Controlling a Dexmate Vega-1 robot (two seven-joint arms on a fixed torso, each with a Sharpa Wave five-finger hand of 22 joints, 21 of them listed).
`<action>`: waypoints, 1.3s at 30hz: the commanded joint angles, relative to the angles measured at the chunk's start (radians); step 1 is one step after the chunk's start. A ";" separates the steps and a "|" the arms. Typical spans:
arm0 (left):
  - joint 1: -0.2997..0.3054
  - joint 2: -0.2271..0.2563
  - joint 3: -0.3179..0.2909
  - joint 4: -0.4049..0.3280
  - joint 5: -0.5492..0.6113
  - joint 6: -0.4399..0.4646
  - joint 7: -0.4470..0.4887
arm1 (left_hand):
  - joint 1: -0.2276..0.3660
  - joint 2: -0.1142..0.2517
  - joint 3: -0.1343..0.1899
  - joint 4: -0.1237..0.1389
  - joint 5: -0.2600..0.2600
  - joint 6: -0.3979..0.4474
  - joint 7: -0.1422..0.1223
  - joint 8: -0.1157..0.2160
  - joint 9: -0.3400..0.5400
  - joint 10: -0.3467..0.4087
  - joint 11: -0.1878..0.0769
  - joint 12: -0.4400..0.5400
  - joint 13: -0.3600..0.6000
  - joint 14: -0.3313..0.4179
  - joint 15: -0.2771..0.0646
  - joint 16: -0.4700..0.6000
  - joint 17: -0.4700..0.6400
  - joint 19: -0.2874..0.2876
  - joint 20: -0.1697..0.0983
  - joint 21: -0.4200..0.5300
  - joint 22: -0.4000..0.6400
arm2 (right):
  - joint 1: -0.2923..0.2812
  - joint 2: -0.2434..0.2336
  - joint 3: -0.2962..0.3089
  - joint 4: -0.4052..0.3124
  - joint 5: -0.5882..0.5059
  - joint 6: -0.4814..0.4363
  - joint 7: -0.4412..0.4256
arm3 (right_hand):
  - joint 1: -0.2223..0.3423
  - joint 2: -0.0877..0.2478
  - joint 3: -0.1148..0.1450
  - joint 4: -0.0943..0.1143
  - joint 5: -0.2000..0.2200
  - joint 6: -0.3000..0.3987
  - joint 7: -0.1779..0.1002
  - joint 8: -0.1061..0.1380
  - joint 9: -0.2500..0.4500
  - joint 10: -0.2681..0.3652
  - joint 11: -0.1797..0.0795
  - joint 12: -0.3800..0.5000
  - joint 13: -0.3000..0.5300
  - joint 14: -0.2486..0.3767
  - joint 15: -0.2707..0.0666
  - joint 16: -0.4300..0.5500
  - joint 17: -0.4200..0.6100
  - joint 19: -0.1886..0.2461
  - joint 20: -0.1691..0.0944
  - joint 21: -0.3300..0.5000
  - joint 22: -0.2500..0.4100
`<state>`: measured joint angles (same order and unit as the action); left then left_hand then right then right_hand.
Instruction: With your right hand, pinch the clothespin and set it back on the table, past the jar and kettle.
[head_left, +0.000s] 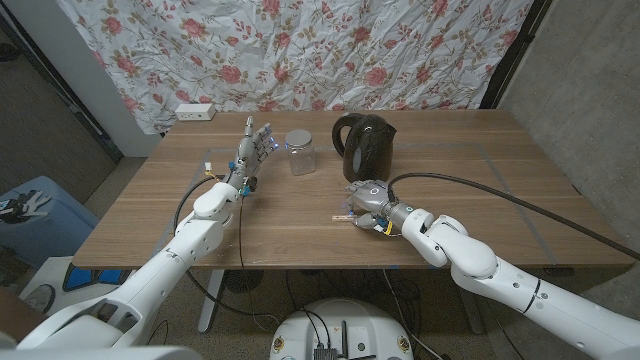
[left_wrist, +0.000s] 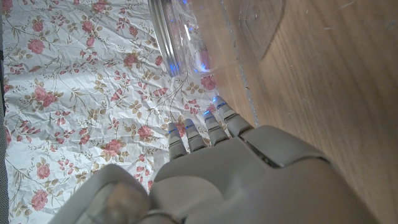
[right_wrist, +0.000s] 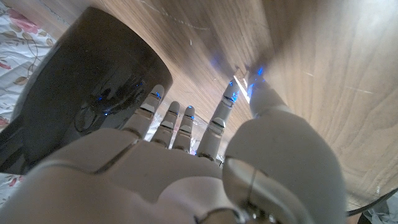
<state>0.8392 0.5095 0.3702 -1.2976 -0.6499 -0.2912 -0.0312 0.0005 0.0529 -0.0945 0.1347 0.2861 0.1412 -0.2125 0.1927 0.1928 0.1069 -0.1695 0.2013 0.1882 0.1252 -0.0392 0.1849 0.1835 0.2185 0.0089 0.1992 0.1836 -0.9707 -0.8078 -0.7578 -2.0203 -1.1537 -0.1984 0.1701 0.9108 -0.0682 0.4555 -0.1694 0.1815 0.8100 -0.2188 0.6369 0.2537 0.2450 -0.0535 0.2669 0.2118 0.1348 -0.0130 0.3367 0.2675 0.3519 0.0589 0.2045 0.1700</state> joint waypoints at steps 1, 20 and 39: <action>0.000 0.000 0.000 0.000 0.000 0.000 0.000 | 0.003 0.008 0.000 0.006 0.004 0.000 -0.009 0.006 0.005 0.004 -0.006 0.006 0.002 0.008 -0.007 0.005 0.004 0.008 0.001 0.007 0.002 | 0.013 0.004 -0.008 0.021 0.012 0.004 -0.031 | 0.013 0.007 0.002 -0.002 0.006 0.015 -0.003 0.011 0.004 0.012 -0.002 0.003 0.004 0.011 -0.006 0.009 0.004 0.012 0.000 0.006 0.002; 0.000 0.000 0.000 0.001 0.000 0.000 0.000 | 0.003 0.008 0.001 0.006 0.004 0.000 -0.009 0.006 0.005 0.003 -0.008 0.006 0.002 0.009 -0.007 0.005 0.004 0.008 0.001 0.007 0.002 | 0.008 -0.018 0.018 0.028 0.090 0.040 -0.125 | 0.039 0.019 0.002 -0.002 0.004 0.030 -0.003 0.022 0.009 0.036 -0.008 0.005 0.005 0.034 -0.022 0.021 0.008 0.034 -0.005 0.009 0.003; 0.000 0.000 0.000 0.000 0.000 0.000 0.000 | 0.003 0.008 0.001 0.006 0.003 0.001 -0.009 0.006 0.005 0.001 -0.007 0.005 0.002 0.008 -0.006 0.005 0.004 0.008 0.001 0.007 0.003 | -0.010 -0.048 0.054 0.017 0.170 0.064 -0.169 | 0.047 0.024 -0.005 0.003 0.001 0.046 -0.003 0.034 0.014 0.052 -0.014 0.005 0.005 0.045 -0.030 0.029 0.013 0.042 -0.008 0.007 0.003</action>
<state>0.8393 0.5093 0.3701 -1.2969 -0.6499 -0.2916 -0.0314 0.0005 0.0528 -0.0945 0.1347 0.2861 0.1412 -0.2125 0.1927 0.1928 0.1069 -0.1696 0.2013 0.1882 0.1252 -0.0392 0.1849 0.1835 0.2185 0.0089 0.1992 0.1836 -0.9707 -0.8403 -0.7241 -1.9966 -1.0312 -0.1485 0.0281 0.9478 -0.0471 0.4555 -0.1695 0.1814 0.8469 -0.2200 0.6659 0.2626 0.2882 -0.0719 0.2669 0.2116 0.1701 -0.0412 0.3594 0.2767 0.3878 0.0516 0.2045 0.1699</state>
